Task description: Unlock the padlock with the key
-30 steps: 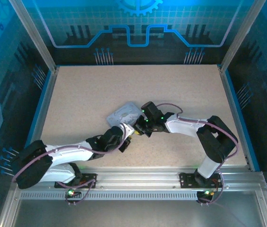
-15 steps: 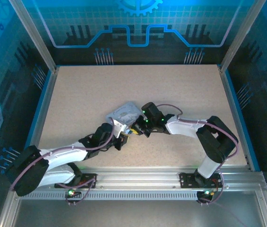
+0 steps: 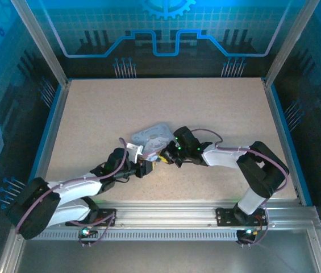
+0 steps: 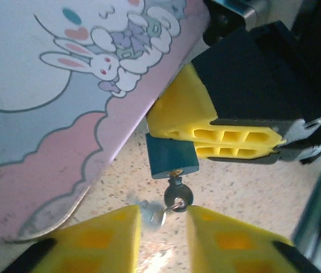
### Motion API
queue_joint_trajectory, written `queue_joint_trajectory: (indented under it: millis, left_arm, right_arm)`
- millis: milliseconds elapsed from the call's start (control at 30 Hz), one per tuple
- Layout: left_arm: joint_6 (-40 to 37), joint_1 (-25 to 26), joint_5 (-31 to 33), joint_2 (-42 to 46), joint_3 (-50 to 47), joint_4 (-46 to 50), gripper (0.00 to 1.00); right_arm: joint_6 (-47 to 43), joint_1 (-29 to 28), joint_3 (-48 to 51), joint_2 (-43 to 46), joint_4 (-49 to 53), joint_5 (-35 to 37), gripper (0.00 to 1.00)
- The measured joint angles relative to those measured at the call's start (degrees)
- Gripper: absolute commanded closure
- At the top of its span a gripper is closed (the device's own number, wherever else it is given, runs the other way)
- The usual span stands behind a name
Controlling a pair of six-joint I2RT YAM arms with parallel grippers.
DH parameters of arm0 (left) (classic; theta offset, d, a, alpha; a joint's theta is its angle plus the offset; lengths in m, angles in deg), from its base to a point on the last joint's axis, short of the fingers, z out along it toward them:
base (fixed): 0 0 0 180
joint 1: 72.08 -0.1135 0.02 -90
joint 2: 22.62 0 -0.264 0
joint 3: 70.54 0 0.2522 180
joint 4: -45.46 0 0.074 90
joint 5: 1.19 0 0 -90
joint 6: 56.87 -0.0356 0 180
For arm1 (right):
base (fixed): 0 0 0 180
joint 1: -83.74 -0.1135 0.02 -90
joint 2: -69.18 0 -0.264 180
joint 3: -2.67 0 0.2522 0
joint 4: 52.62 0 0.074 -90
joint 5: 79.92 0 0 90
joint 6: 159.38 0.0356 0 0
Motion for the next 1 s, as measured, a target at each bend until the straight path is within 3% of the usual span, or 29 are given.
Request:
queue_joint_trajectory:
  millis: [200,300,533,1000]
  left_arm:
    - [-7.5,0.81,3.34,6.91,2.29,8.44,0.57]
    - [-13.05,3.78,5.7,8.44,3.98,12.04,0.57]
    - [-24.33,11.1,11.39,2.34,9.42,16.48,0.57]
    - [-29.64,11.82,15.43,-5.88,11.06,14.4,0.57]
  right_arm:
    - [-0.63,0.04,-0.15,0.04,2.14,0.04,1.0]
    - [-0.96,0.04,-0.57,0.09,3.1,0.04,1.0]
    - [-1.55,0.04,-1.92,0.26,5.75,0.04,1.0]
    - [-1.9,0.04,-2.51,0.31,7.28,0.0,1.0]
